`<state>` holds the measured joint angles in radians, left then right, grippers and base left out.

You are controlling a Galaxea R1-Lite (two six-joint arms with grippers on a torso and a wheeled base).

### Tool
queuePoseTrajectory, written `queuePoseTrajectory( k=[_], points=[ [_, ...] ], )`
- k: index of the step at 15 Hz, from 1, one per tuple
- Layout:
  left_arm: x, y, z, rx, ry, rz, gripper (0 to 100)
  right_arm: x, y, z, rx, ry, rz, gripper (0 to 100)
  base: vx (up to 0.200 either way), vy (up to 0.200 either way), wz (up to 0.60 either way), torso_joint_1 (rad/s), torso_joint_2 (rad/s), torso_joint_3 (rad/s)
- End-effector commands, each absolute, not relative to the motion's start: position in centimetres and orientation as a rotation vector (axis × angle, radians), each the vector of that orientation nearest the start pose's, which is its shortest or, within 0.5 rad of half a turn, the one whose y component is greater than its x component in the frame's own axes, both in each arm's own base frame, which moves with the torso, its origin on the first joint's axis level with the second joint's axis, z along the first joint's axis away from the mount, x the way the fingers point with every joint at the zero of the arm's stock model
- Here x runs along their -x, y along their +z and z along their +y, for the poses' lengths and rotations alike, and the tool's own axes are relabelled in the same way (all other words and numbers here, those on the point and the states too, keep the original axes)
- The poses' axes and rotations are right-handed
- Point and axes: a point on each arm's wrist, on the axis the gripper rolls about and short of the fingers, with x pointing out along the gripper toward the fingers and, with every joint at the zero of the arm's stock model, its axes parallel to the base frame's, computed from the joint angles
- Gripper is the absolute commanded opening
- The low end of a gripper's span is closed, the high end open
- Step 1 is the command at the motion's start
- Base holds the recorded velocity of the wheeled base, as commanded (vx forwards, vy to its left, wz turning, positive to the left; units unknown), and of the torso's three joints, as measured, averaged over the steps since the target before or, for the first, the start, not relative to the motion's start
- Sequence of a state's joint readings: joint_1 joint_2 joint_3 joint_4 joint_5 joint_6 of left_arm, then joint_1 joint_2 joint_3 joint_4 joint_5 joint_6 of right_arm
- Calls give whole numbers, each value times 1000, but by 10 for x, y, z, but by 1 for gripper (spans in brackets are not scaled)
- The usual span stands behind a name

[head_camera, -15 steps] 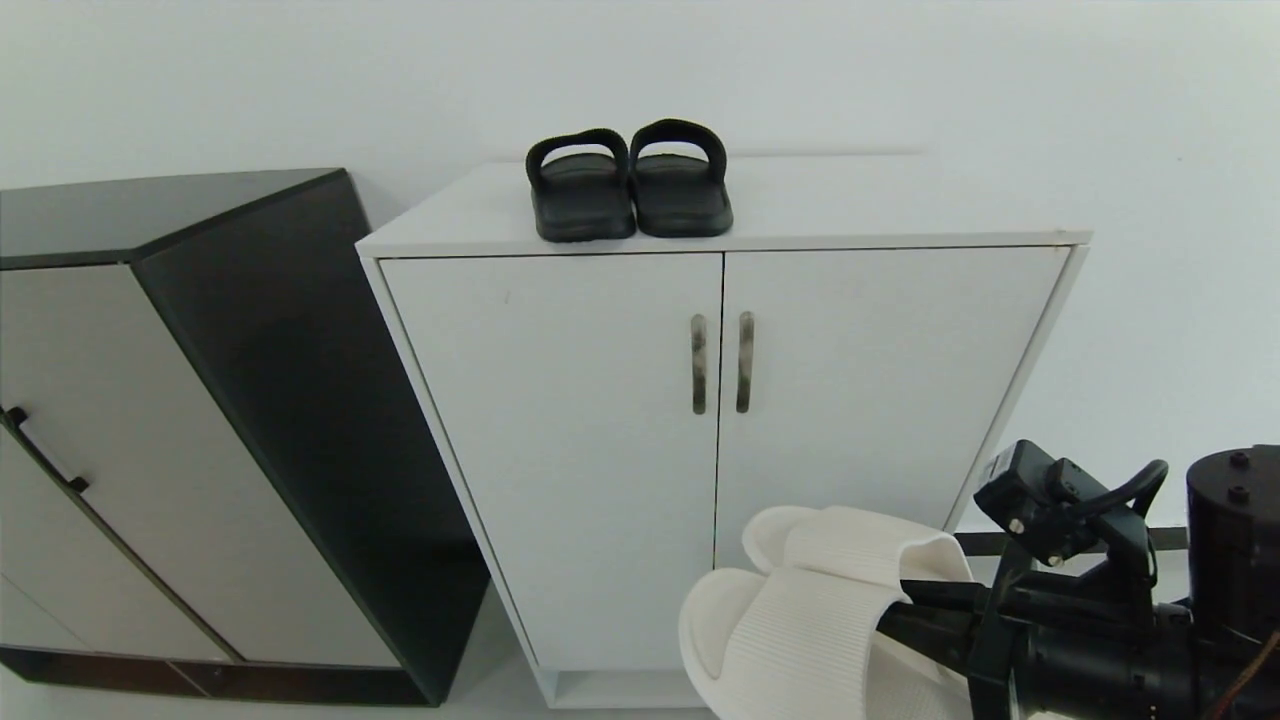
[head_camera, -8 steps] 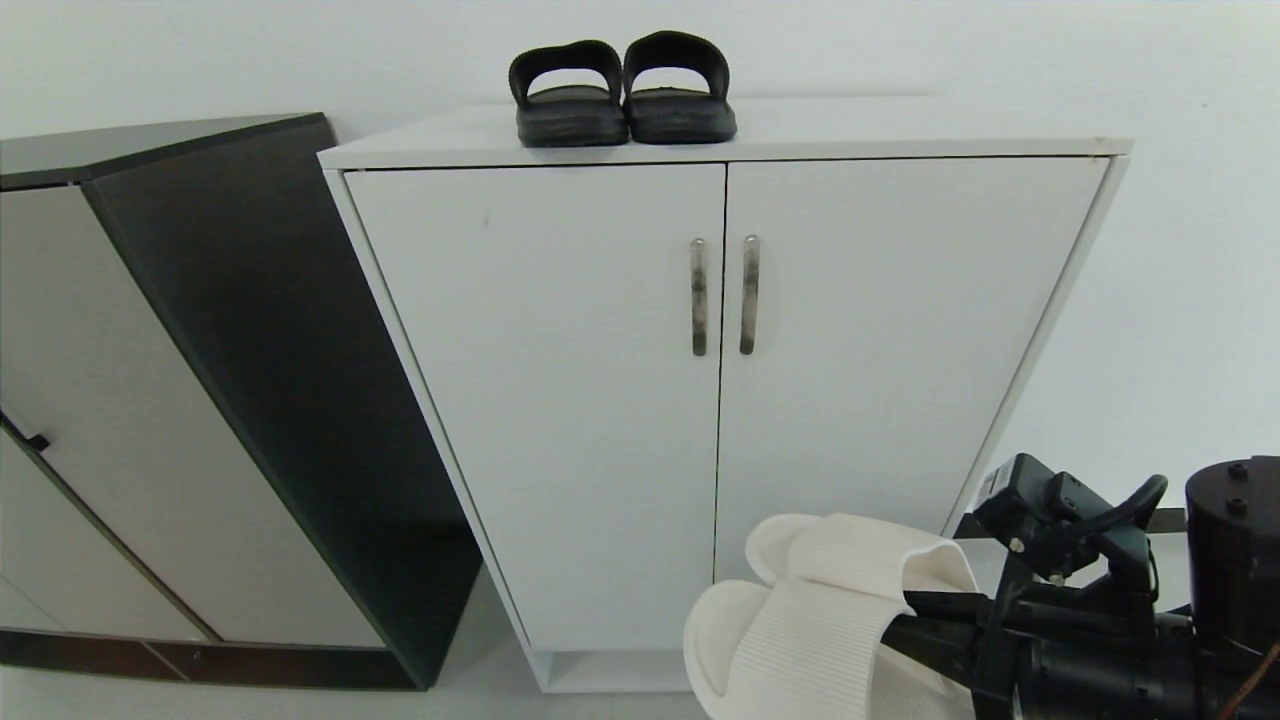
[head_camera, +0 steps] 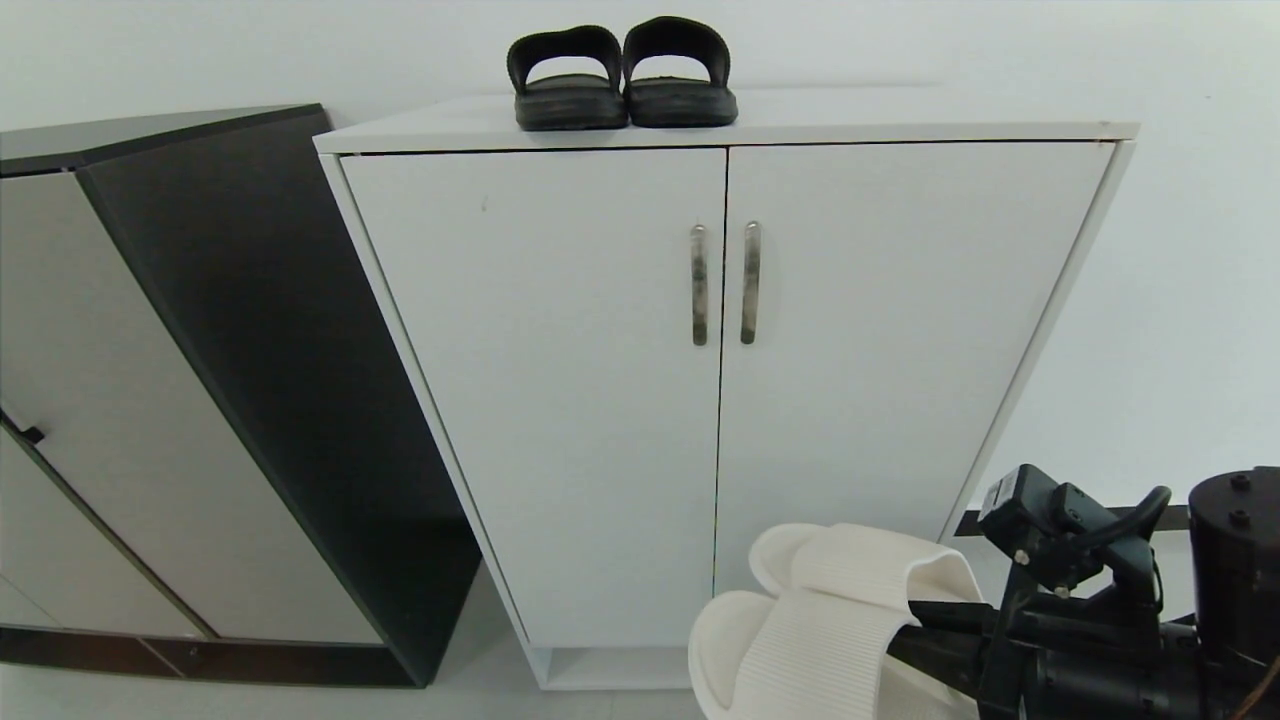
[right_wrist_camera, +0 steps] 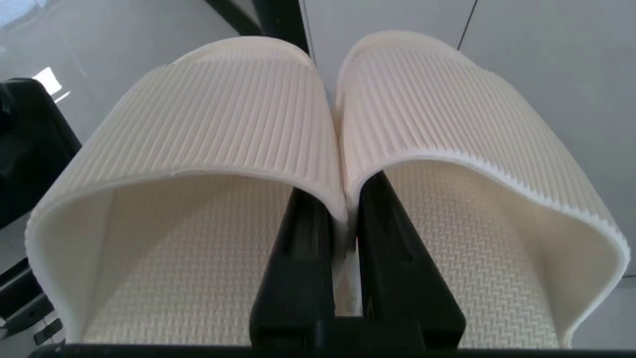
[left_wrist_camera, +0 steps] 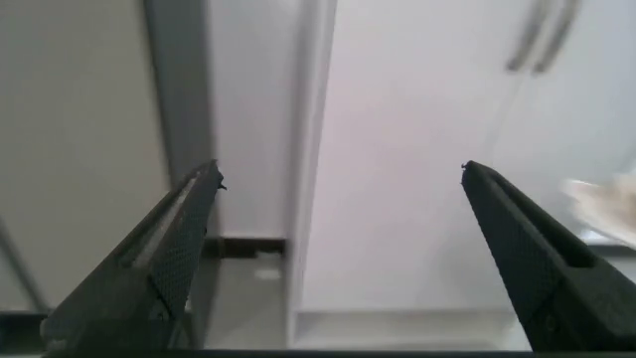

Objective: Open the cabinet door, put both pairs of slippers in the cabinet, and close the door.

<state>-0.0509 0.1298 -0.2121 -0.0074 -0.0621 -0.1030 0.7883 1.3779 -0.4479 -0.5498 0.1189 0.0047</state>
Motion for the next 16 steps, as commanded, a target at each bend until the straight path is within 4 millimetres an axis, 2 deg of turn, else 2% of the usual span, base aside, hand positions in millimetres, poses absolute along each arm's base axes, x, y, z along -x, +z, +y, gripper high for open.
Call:
queuePoseTrajectory(
  k=[1,5,6,8,16],
  points=[
    [-20,154,-9,125,-413,169,100,-141,160,146,126,895,382,0,0,0,0,0,0,0],
    [-84,168,-36,105,-551,195,100,-139,159,147,131,905,382,0,0,0,0,0,0,0],
    [-89,167,-39,104,-557,200,100,-138,160,148,134,913,378,0,0,0,0,0,0,0],
    [-108,170,-57,99,-642,187,100,-133,161,149,161,935,358,0,0,0,0,0,0,0],
    [-174,227,-140,144,-840,104,100,-134,155,149,159,933,378,0,0,0,0,0,0,0]
  ],
)
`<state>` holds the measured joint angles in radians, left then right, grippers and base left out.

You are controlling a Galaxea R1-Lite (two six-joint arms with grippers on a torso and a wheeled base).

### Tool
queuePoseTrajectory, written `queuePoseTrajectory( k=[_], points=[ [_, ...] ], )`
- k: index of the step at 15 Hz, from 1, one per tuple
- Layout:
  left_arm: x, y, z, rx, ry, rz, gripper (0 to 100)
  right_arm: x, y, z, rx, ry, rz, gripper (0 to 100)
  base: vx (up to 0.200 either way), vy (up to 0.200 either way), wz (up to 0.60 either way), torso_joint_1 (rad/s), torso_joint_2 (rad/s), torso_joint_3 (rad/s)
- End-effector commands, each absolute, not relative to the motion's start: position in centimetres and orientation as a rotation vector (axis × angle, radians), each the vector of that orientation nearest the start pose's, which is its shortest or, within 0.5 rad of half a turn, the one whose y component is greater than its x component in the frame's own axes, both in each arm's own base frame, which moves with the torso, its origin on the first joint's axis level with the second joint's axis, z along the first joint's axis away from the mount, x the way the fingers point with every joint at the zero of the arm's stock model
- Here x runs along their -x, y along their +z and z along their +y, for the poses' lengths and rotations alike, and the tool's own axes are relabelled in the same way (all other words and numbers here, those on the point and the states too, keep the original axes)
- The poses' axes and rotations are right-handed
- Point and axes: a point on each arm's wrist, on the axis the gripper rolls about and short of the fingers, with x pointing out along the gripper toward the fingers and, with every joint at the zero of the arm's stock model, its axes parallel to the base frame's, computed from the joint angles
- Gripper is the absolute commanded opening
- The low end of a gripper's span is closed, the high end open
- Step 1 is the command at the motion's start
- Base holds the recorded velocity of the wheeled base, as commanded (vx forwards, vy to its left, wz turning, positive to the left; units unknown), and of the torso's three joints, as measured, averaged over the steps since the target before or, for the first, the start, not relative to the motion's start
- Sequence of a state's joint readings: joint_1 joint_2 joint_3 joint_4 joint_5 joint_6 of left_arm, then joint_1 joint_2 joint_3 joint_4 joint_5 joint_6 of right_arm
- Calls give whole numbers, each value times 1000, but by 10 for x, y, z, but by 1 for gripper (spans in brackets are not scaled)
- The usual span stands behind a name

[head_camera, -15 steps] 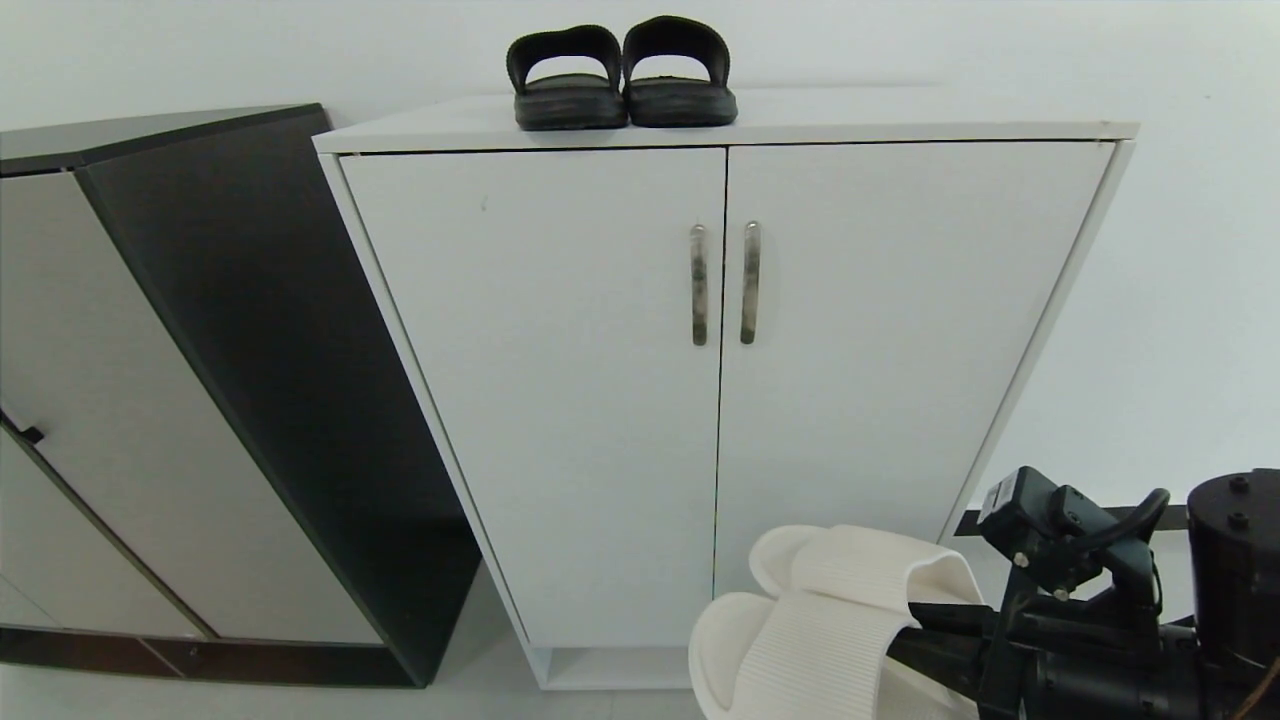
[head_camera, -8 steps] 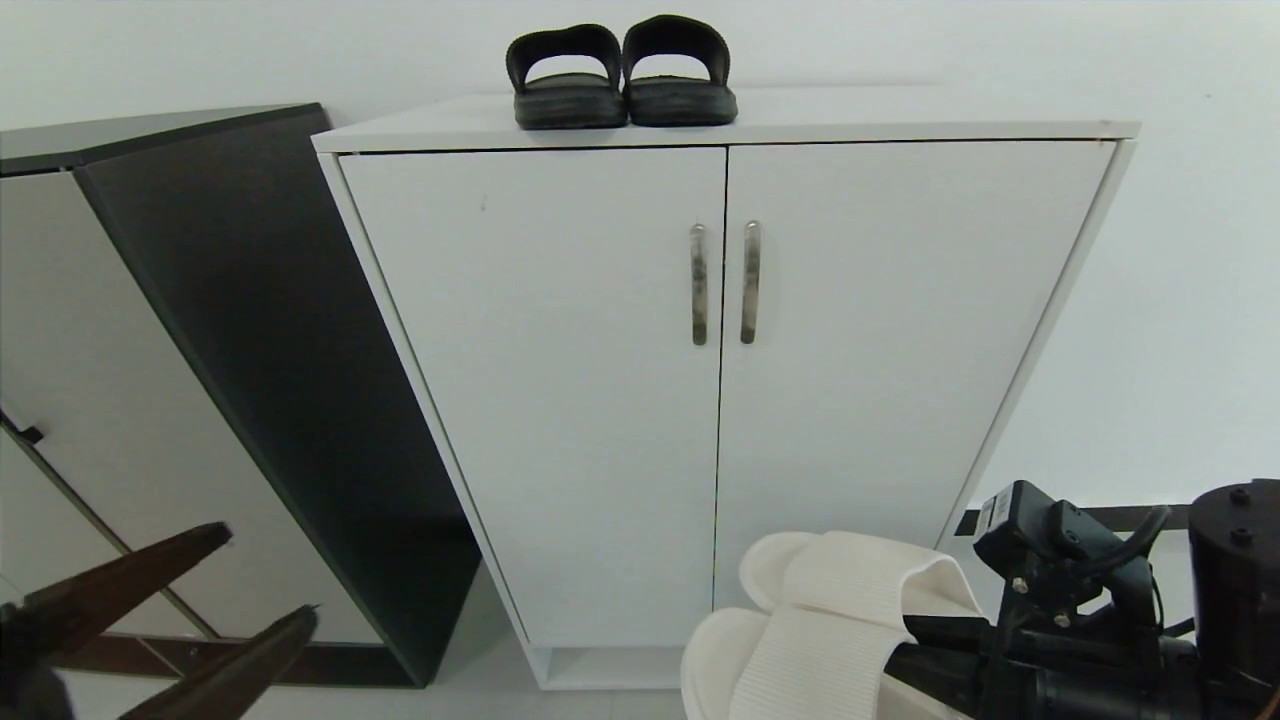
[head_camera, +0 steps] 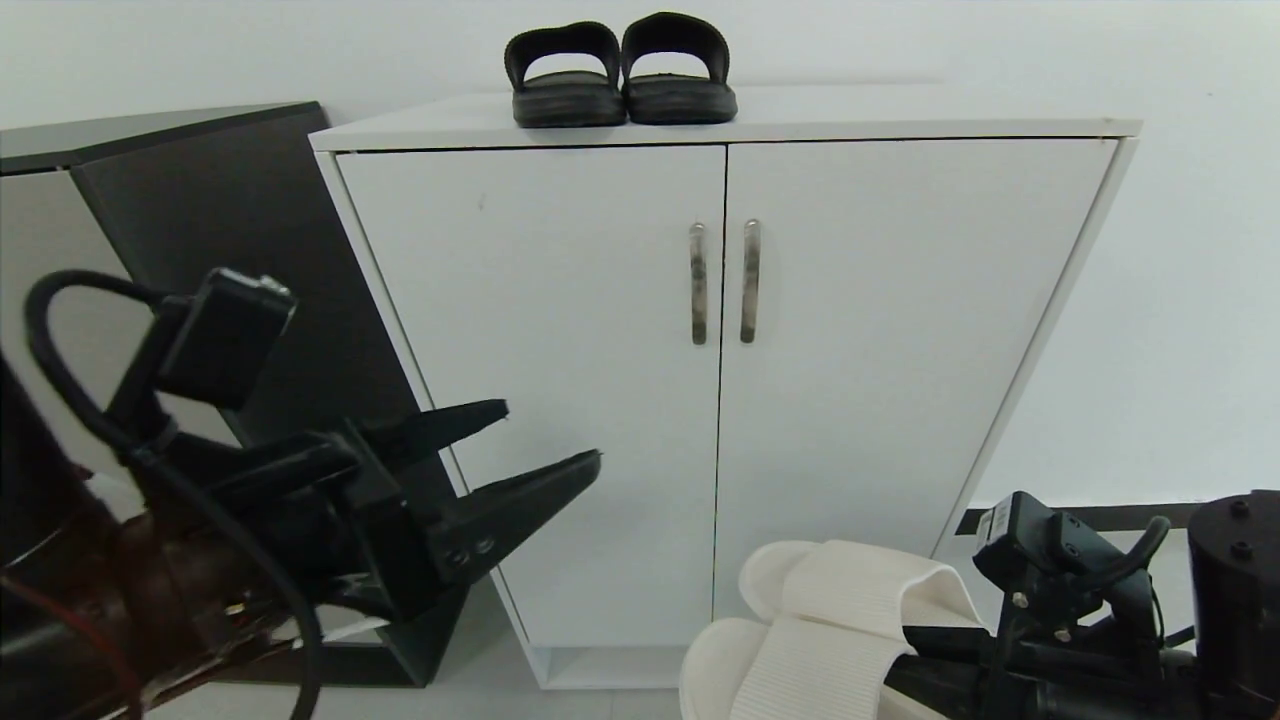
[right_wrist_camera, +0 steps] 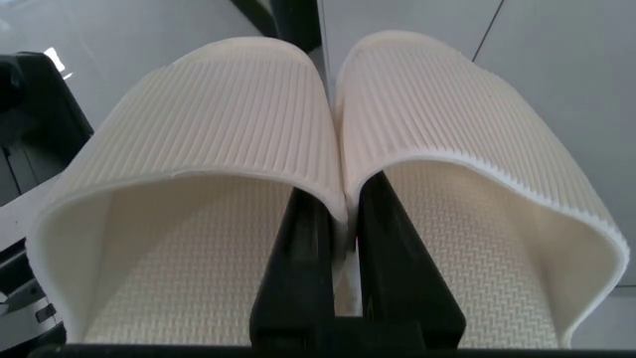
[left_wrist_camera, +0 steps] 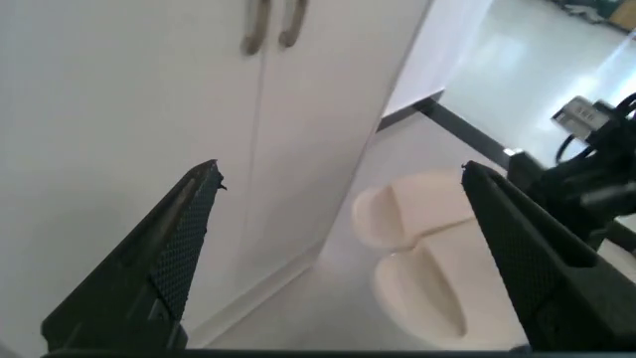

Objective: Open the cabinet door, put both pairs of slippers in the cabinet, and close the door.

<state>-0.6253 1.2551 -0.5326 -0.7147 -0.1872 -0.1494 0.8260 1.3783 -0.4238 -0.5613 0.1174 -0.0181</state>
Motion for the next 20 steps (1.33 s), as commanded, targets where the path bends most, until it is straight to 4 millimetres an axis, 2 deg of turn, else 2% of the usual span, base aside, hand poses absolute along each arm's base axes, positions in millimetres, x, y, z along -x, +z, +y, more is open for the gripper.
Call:
queuePoseTrajectory(
  k=[1,5,6,7,8,9,12,13,14,17,20],
  points=[
    [-182,228,-149,145,-849,107,100,-134,156,149,159,933,377,0,0,0,0,0,0,0],
    [-198,235,-198,156,-958,112,100,-135,154,150,168,932,385,0,0,0,0,0,0,0],
    [-198,235,-198,156,-958,112,100,-135,154,150,168,932,385,0,0,0,0,0,0,0],
    [-206,246,-220,214,-994,104,100,-136,152,151,173,930,393,0,0,0,0,0,0,0],
    [-211,248,-225,223,-993,111,100,-135,150,150,174,931,401,0,0,0,0,0,0,0],
    [-214,248,-228,215,-996,137,100,-135,149,150,176,931,404,0,0,0,0,0,0,0],
    [-223,266,-231,252,-1096,152,100,-135,149,150,178,931,404,0,0,0,0,0,0,0],
    [-232,273,-232,277,-1109,181,100,-135,149,150,179,931,406,0,0,0,0,0,0,0],
    [-241,274,-228,277,-1107,188,100,-135,149,150,179,931,406,0,0,0,0,0,0,0],
    [-250,274,-231,301,-1074,190,100,-136,148,151,179,931,411,0,0,0,0,0,0,0],
    [-252,281,-232,303,-1023,150,100,-137,145,152,185,932,424,0,0,0,0,0,0,0]
  ],
)
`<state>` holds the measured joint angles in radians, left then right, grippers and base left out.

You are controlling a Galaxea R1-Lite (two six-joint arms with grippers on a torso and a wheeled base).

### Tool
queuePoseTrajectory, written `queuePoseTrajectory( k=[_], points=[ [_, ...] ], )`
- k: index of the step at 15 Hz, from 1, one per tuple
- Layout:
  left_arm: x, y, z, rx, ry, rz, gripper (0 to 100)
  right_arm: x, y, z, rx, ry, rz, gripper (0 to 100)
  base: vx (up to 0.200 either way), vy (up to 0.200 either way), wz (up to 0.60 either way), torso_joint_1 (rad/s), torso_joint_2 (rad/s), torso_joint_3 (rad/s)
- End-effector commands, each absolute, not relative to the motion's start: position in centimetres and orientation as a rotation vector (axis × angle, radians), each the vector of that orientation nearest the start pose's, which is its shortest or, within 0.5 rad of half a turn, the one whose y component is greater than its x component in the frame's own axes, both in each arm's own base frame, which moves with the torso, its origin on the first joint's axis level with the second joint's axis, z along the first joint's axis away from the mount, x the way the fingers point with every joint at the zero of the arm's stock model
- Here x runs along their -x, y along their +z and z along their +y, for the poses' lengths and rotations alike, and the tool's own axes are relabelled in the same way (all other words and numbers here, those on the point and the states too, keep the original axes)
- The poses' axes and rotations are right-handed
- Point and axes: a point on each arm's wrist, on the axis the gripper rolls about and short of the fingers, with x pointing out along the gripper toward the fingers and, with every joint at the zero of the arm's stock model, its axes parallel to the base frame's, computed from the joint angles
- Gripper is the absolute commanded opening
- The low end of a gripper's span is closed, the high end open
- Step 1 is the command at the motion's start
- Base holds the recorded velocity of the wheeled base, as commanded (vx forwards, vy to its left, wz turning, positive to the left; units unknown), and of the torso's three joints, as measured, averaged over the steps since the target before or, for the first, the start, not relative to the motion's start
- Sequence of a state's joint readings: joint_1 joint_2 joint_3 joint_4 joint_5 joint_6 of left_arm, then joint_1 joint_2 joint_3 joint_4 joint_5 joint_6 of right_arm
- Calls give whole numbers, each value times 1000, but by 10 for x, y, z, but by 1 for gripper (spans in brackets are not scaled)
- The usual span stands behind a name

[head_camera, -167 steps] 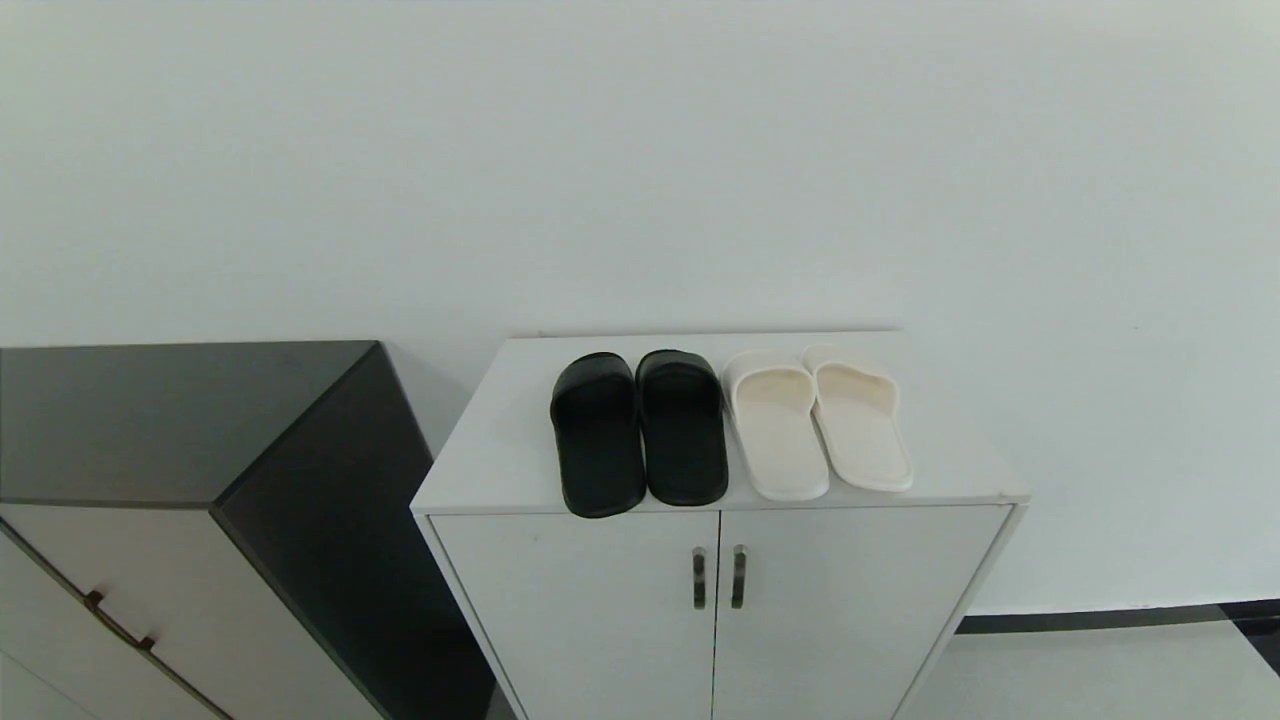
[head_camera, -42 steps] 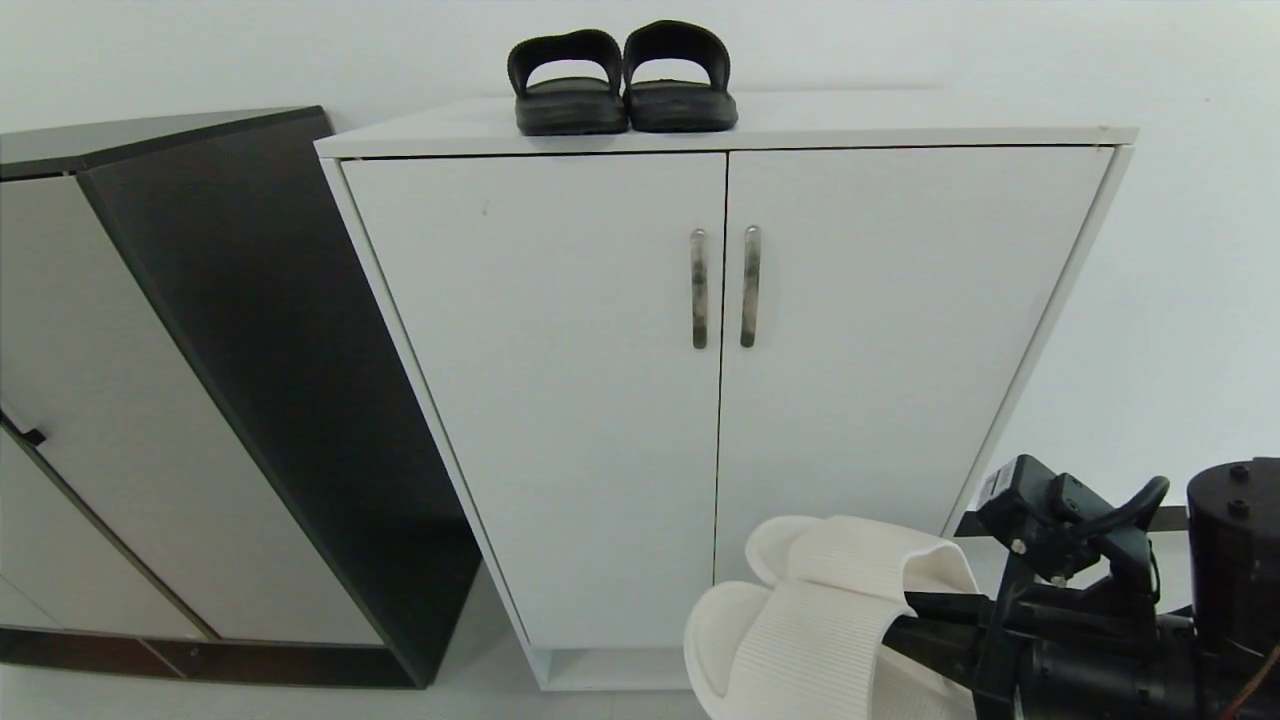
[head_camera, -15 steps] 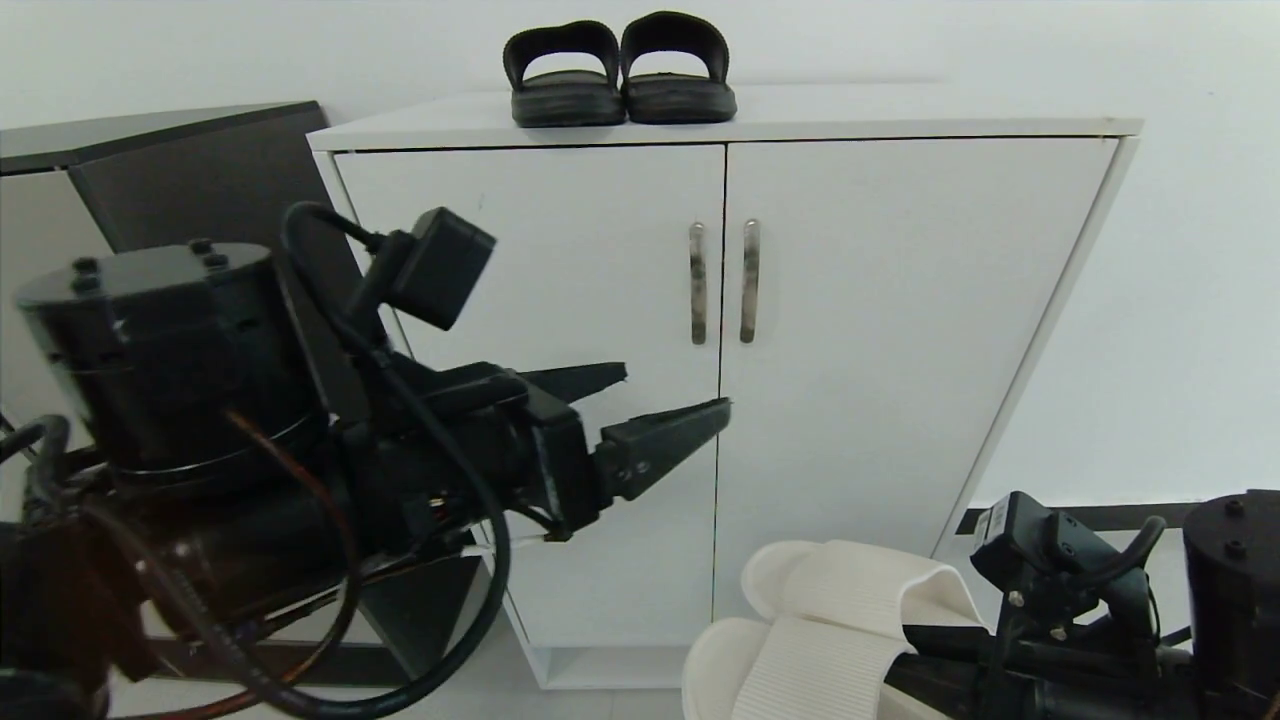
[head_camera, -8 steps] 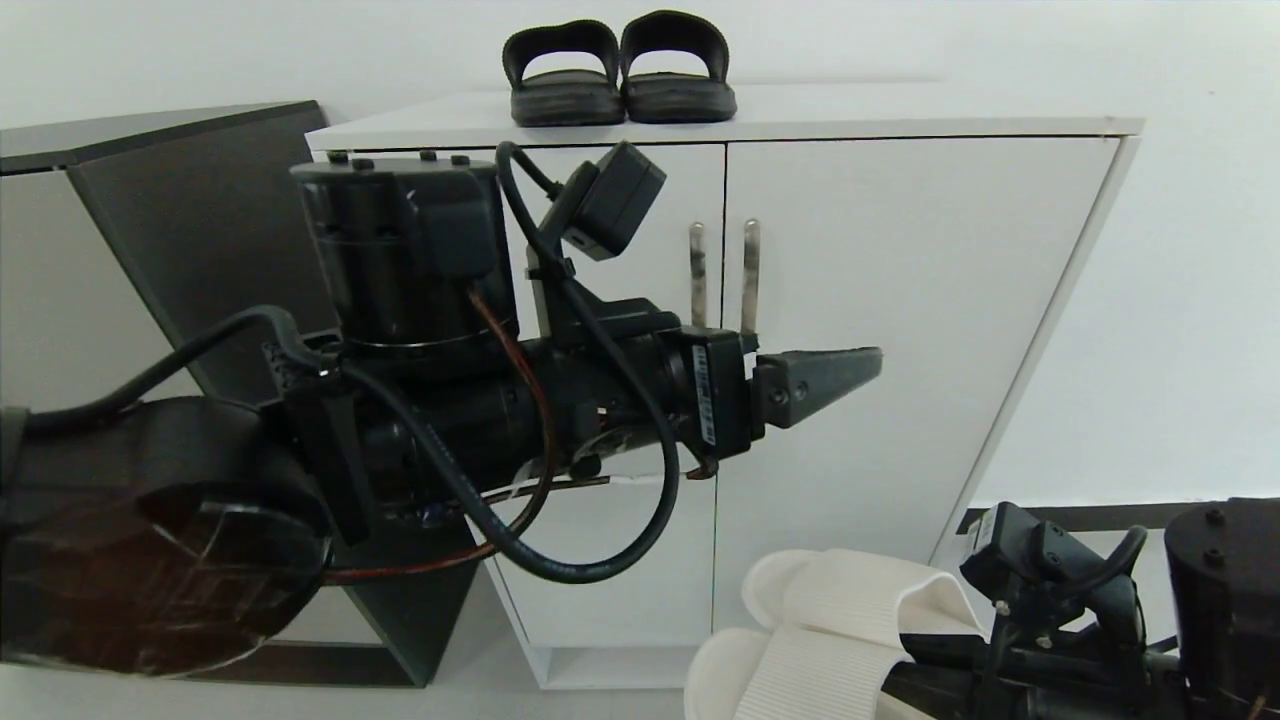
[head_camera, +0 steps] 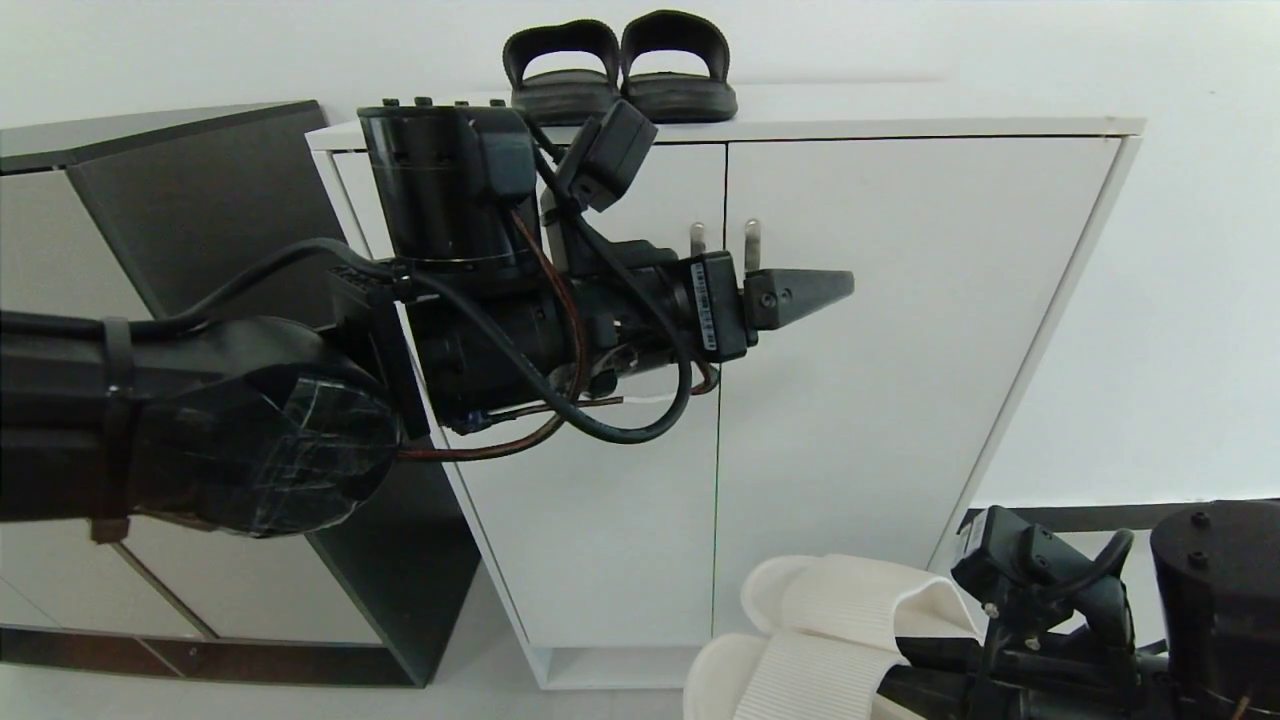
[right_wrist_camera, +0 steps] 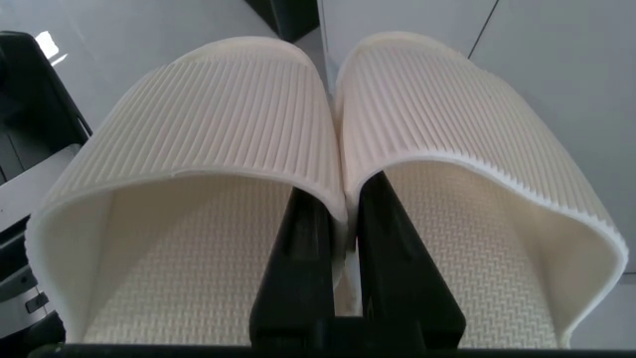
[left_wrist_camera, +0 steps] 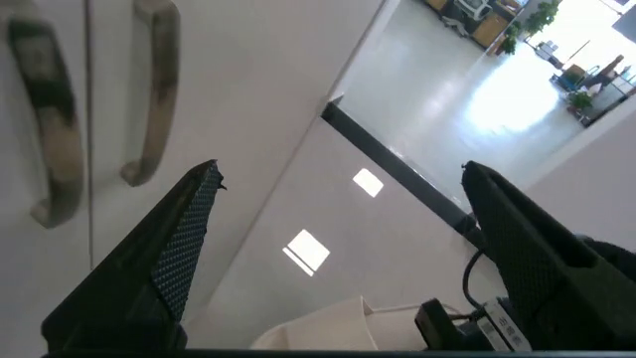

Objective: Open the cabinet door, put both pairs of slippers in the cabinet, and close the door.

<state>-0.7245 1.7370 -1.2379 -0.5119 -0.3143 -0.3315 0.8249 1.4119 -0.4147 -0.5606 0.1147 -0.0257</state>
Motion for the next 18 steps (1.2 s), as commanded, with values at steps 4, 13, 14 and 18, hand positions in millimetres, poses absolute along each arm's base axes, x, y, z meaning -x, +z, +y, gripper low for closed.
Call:
queuePoseTrajectory(
  k=[4,13,14,18],
  points=[
    [-258,279,-236,259,-956,116,100,-138,143,154,188,930,431,0,0,0,0,0,0,0],
    [-287,271,-259,264,-891,104,100,-138,143,153,189,929,433,0,0,0,0,0,0,0],
    [-289,270,-259,266,-889,106,100,-138,143,154,188,930,431,0,0,0,0,0,0,0],
    [-290,274,-261,274,-893,95,0,-138,143,154,189,931,434,0,0,0,0,0,0,0]
  ],
)
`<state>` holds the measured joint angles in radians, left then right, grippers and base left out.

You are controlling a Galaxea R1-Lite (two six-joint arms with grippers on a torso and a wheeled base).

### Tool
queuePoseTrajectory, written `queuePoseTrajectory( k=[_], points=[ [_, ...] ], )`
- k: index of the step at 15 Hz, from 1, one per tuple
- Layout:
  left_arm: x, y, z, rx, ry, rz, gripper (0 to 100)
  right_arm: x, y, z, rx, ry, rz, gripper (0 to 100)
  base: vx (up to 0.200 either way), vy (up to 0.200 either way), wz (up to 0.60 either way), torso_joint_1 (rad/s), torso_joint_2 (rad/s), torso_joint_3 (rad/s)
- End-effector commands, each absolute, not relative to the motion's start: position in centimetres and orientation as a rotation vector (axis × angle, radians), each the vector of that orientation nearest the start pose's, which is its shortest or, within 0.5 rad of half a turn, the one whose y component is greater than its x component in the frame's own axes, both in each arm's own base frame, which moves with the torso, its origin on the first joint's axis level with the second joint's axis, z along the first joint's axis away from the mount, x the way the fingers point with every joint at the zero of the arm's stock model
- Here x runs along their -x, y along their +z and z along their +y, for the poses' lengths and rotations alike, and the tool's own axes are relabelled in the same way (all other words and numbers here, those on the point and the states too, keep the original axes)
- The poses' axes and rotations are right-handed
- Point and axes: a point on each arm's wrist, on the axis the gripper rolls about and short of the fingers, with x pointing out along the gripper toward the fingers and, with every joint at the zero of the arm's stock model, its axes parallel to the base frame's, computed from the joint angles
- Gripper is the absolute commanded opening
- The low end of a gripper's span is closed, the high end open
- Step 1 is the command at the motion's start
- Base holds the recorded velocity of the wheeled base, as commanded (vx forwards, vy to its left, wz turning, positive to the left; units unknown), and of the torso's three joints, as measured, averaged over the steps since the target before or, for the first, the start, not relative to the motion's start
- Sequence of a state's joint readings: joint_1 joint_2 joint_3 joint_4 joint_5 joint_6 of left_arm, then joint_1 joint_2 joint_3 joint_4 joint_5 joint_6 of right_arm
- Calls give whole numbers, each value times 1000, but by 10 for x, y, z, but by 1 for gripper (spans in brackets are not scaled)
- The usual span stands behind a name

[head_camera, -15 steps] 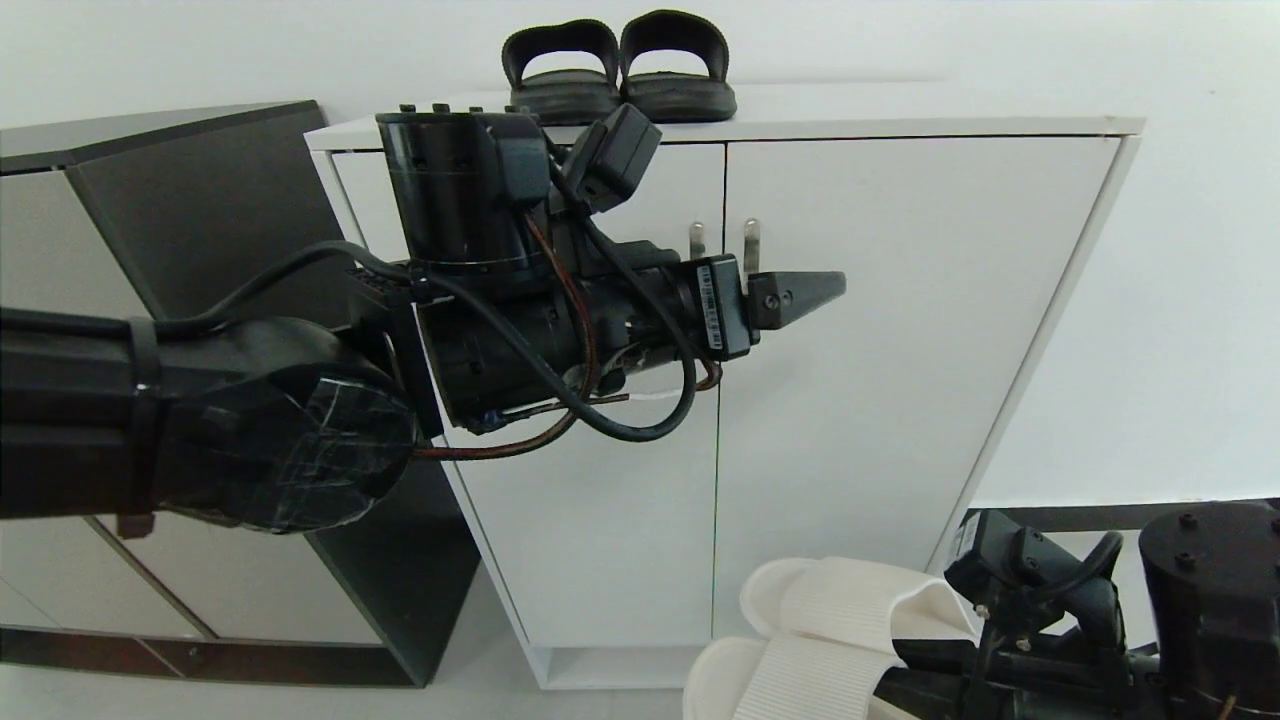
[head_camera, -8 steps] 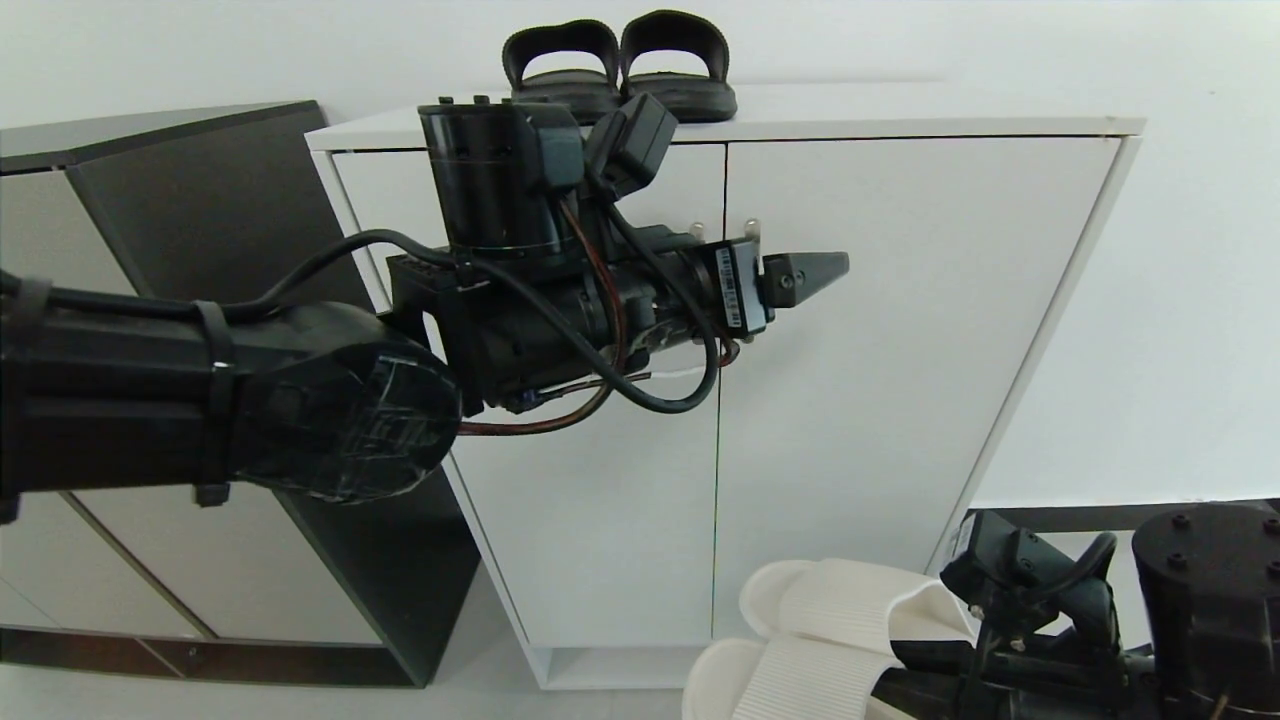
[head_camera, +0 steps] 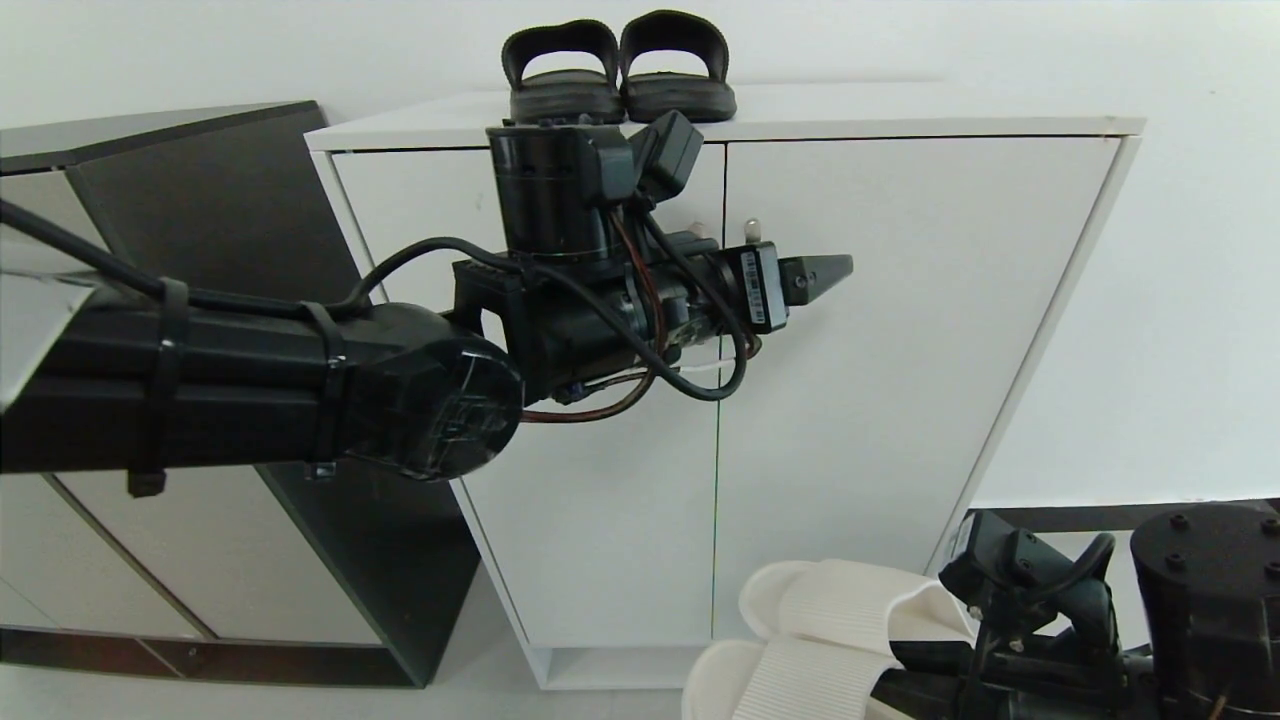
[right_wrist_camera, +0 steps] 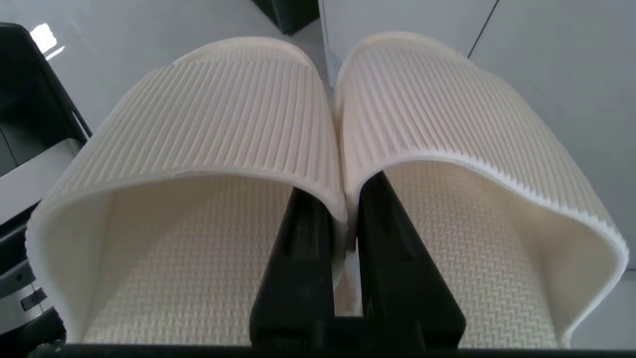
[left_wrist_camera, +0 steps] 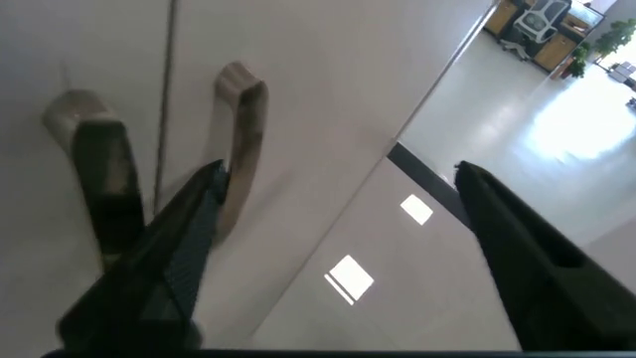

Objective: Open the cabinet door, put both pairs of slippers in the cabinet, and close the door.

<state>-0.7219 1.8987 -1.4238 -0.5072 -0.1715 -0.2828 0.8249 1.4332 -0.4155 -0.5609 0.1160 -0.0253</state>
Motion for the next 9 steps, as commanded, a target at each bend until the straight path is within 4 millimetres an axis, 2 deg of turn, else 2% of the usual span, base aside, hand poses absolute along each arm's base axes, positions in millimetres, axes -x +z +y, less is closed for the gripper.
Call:
queuePoseTrajectory(
  k=[1,5,9],
  points=[
    [-290,275,-261,274,-893,94,0,-138,141,154,191,932,440,0,0,0,0,0,0,0],
    [-282,276,-256,271,-899,98,0,-137,138,153,193,945,455,0,0,0,0,0,0,0],
    [-252,276,-244,263,-932,125,0,-126,137,146,168,1100,461,0,0,0,0,0,0,0]
  ],
)
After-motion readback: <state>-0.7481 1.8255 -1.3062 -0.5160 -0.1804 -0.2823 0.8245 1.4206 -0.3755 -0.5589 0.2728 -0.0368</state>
